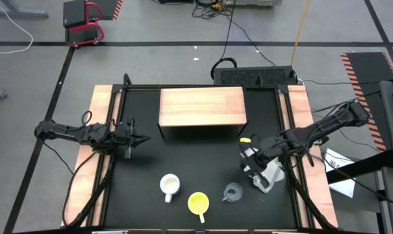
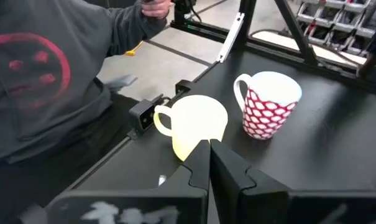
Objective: Stack small to large cups/mugs on shelf
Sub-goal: Put the transparent mug on the shelf
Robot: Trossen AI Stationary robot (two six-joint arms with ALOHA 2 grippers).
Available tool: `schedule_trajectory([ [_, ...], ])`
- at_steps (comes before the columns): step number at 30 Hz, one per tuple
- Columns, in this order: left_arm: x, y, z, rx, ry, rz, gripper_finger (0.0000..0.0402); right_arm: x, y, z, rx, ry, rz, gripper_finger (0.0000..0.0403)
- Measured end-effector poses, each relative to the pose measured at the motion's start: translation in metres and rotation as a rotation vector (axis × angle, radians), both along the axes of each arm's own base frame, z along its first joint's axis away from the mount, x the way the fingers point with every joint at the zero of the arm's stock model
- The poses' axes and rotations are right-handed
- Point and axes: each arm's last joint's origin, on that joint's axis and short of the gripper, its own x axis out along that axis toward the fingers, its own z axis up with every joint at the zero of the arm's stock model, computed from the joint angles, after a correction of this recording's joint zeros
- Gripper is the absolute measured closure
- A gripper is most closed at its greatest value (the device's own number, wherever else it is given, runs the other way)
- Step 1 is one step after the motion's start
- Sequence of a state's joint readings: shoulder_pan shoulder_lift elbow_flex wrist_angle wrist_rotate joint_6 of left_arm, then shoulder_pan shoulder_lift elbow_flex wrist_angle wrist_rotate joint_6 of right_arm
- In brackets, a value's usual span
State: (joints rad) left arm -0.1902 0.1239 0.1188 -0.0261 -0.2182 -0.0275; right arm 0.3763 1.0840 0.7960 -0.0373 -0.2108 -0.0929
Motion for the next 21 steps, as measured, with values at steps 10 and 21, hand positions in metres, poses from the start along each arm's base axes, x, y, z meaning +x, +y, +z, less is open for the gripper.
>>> schedule_trajectory([
  [10,0.0,0.0,0.0,0.019,0.0,0.0,0.0398,0.003,0.002,0.001,0.029,0.071,-0.016,0.0403],
  [21,0.0,0.001,0.0,0.022,0.001,0.018,0.0398,0.016,0.031,-0.013,-0.069,0.245,0.096,0.0403],
])
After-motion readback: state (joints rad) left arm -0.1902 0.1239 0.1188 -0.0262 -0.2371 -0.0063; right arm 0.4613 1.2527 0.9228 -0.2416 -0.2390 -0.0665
